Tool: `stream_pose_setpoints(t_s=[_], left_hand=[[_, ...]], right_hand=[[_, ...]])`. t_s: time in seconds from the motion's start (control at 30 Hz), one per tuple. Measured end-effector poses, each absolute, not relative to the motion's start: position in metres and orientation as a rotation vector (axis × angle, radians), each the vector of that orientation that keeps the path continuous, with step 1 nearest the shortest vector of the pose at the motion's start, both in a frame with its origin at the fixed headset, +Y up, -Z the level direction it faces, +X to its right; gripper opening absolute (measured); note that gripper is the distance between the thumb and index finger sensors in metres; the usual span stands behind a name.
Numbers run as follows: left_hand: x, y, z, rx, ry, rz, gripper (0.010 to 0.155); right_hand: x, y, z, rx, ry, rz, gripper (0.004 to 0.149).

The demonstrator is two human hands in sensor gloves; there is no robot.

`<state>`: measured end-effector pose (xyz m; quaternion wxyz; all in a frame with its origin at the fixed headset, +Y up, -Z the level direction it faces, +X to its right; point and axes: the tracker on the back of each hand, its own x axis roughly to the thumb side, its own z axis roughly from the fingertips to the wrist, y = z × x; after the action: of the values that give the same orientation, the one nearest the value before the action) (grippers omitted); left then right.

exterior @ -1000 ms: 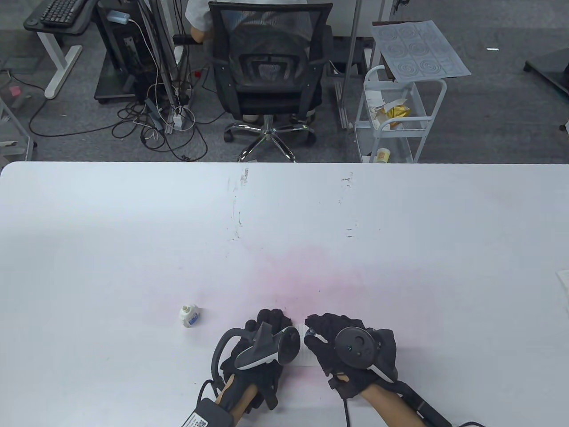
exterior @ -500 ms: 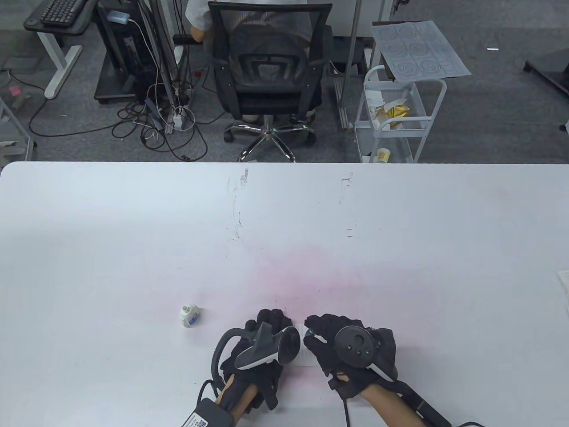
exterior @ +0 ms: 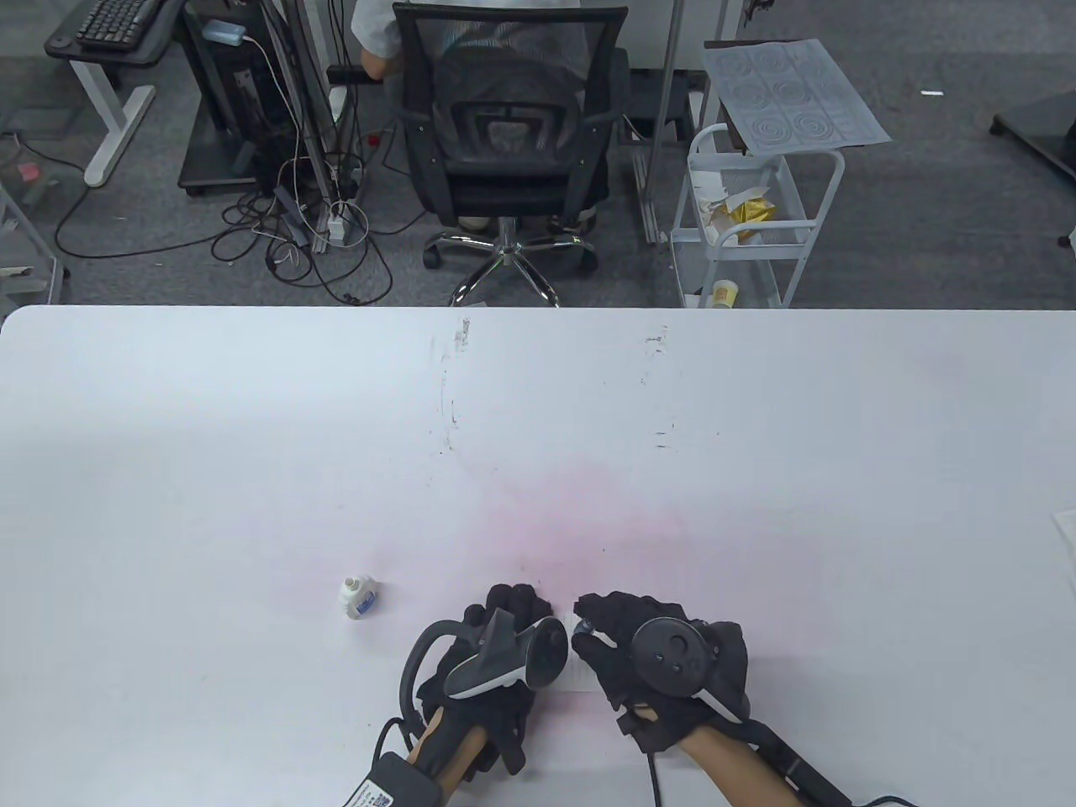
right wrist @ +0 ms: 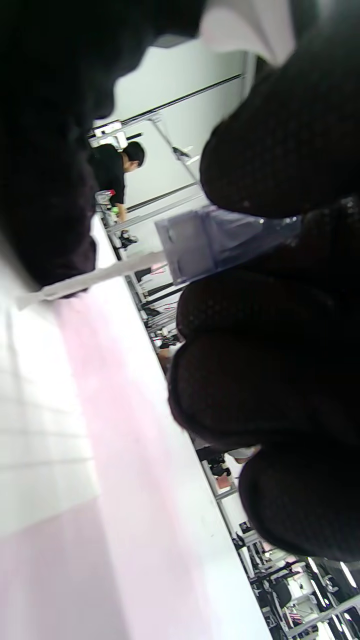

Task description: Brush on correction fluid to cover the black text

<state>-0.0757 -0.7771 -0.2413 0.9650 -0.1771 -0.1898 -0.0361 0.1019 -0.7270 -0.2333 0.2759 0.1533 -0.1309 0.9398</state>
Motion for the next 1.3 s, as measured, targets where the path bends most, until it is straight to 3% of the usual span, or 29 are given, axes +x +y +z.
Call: stream_pose_setpoints(t_s=[0.37,0.63,0.9,1.13,1.3], left_hand=[[-0.076,-0.777,-0.241,-0.358,-0.384,-0.073,0.063],[-0.076,-0.777,-0.241,-0.358,-0.384,-0.073,0.063],[-0.076,-0.777,-0.241,-0.358,-0.384,-0.073,0.063],[-0.076,-0.777,-0.241,-0.358,-0.384,-0.073,0.063],[-0.076,-0.777,-0.241,-0.358,-0.384,-0.073,0.063]], right_hand=[[0.094,-0.735,-0.236,0.475,-0.241,2.554,0.048],[0.093,-0.733,-0.234,0.468,-0.383,2.519,0.048],[0.093,-0.735,-0.236,0.491,-0.229,2.565,0.048],[0.095,-0.732,-0.234,0.469,-0.378,2.533,0.048],[0.094,-0.736,-0.236,0.486,-0.242,2.594,0.048]])
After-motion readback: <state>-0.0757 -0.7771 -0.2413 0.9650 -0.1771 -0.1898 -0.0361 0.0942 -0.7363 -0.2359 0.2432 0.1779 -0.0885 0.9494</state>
